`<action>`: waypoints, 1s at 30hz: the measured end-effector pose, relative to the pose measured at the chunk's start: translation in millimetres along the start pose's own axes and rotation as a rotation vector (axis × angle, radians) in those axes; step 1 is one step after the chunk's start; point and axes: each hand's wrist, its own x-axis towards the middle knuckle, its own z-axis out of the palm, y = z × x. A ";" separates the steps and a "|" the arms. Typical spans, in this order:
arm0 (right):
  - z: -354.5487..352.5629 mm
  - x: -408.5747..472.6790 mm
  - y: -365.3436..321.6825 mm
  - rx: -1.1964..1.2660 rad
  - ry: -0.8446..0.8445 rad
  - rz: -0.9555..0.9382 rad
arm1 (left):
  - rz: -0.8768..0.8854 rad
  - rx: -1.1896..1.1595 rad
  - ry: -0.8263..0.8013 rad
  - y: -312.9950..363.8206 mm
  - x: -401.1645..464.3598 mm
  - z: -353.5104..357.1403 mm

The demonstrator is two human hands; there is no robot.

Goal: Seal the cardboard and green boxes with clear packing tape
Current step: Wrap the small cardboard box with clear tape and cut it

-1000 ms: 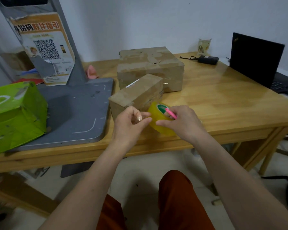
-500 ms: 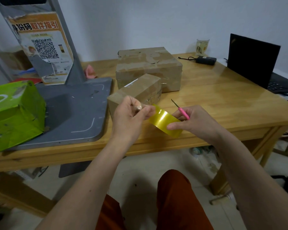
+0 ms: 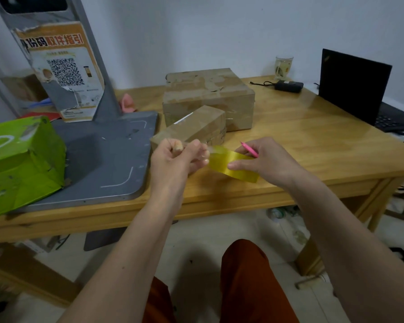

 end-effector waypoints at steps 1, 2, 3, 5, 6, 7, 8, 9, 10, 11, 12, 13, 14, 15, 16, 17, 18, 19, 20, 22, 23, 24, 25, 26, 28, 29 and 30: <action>2.0 0.6 -0.6 -0.064 0.010 -0.010 | 0.009 0.027 0.035 -2.0 0.8 -1.4; 3.9 0.6 -2.0 -0.131 0.023 -0.011 | 0.022 0.070 0.064 -4.5 1.1 -2.3; 5.2 0.5 -3.3 -0.181 0.037 -0.002 | 0.040 0.111 0.087 -9.0 2.0 -3.3; 8.2 0.0 -6.0 -0.238 0.052 0.018 | 0.076 0.174 0.127 -16.5 0.9 -5.0; 10.2 -0.2 -6.4 -0.263 0.055 0.025 | 0.093 0.205 0.148 -19.4 -0.7 -6.3; 12.2 -0.5 -6.4 -0.284 0.059 0.027 | 0.110 0.230 0.164 -22.7 -2.0 -7.7; 14.5 -0.6 -6.4 -0.303 0.061 0.029 | 0.122 0.254 0.180 -26.1 -3.2 -9.8; 17.0 -0.5 -6.2 -0.324 0.062 0.029 | 0.129 0.274 0.198 -30.4 -3.6 -12.5; 19.6 -0.4 -6.1 -0.346 0.060 0.029 | 0.132 0.298 0.215 -33.5 -5.4 -15.0; 21.9 -0.4 -6.5 -0.365 0.055 0.029 | 0.136 0.326 0.226 -36.8 -7.2 -17.3; 23.9 -0.8 -7.4 -0.381 0.052 0.030 | 0.146 0.377 0.234 -37.9 -9.9 -17.9; 26.1 -1.1 -8.0 -0.395 0.052 0.030 | 0.149 0.424 0.234 -40.1 -11.1 -19.0; 28.4 -1.7 -8.4 -0.408 0.055 0.029 | 0.153 0.465 0.230 -41.4 -12.6 -19.7; 30.6 -2.6 -8.4 -0.427 0.061 0.030 | 0.153 0.498 0.236 -43.3 -13.5 -21.3; 32.5 -3.4 -8.2 -0.448 0.067 0.032 | 0.153 0.525 0.250 -45.0 -14.6 -23.5; 33.7 -4.2 -7.2 -0.470 0.075 0.037 | 0.154 0.546 0.264 -46.7 -15.9 -26.5; 33.6 -4.6 -5.8 -0.491 0.085 0.044 | 0.146 0.567 0.274 -47.0 -17.7 -29.6; 33.0 -4.6 -4.1 -0.508 0.098 0.054 | 0.135 0.589 0.274 -48.7 -19.1 -33.8; 32.1 -4.7 -2.3 -0.524 0.110 0.061 | 0.125 0.605 0.263 -51.9 -20.8 -38.2; 32.2 -3.4 1.1 -0.548 0.122 0.056 | 0.116 0.618 0.243 -60.9 -24.5 -44.2; 33.7 -2.3 3.7 -0.552 0.119 0.047 | 0.114 0.632 0.239 -65.8 -25.9 -46.7; 35.7 -1.7 6.1 -0.550 0.112 0.041 | 0.108 0.653 0.230 -68.5 -28.2 -48.3; 38.6 -0.9 9.1 -0.547 0.107 0.043 | 0.096 0.677 0.218 -71.0 -29.8 -50.2; 40.8 0.1 12.4 -0.543 0.107 0.048 | 0.084 0.693 0.197 -72.7 -31.7 -52.4; 42.7 2.6 17.4 -0.540 0.123 0.057 | 0.053 0.709 0.153 -75.3 -34.6 -56.5; 43.2 3.2 17.3 -0.548 0.129 0.058 | 0.035 0.718 0.135 -76.1 -35.7 -57.9; 43.4 2.8 16.1 -0.559 0.137 0.050 | 0.021 0.729 0.120 -76.1 -36.8 -57.9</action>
